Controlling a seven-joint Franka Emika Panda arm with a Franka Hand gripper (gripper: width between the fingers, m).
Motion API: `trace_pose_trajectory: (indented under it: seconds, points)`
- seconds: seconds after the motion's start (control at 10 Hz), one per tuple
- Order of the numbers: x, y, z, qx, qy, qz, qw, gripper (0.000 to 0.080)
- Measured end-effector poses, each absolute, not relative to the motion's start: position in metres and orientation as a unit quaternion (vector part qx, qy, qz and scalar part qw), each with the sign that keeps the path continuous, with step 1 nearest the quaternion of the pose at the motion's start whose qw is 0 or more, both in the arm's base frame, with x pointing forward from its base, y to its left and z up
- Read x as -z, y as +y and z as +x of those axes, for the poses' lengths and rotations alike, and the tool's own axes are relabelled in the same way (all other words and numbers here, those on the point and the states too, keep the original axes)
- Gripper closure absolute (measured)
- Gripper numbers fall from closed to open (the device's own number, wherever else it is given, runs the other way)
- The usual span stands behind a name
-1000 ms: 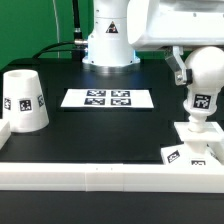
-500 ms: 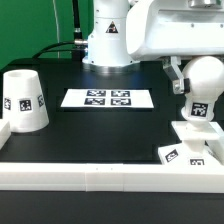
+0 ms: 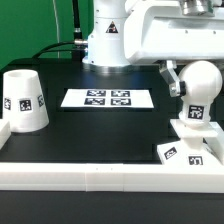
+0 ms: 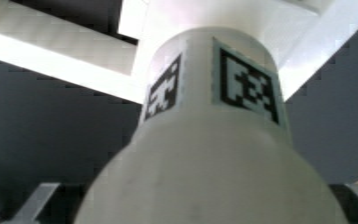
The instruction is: Assemble lamp
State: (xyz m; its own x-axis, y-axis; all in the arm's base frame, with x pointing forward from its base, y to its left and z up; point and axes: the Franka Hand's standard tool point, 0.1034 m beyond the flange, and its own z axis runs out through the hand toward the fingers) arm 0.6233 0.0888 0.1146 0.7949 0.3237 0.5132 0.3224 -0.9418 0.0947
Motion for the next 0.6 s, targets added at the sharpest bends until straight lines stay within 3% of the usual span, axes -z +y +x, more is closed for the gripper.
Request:
trace_pose_trajectory:
  seconds: [0.3, 0.4, 0.6]
  points:
    - [-0.1146, 0.0887, 0.6236, -0.270, 0.170, 0.948, 0.001, 0.0223]
    - [-0.1146, 0.0887, 0.6236, -0.270, 0.170, 0.948, 0.001, 0.0153]
    - [-0.1193, 0.0930, 0.6230, -0.269, 0.172, 0.948, 0.000, 0.0104]
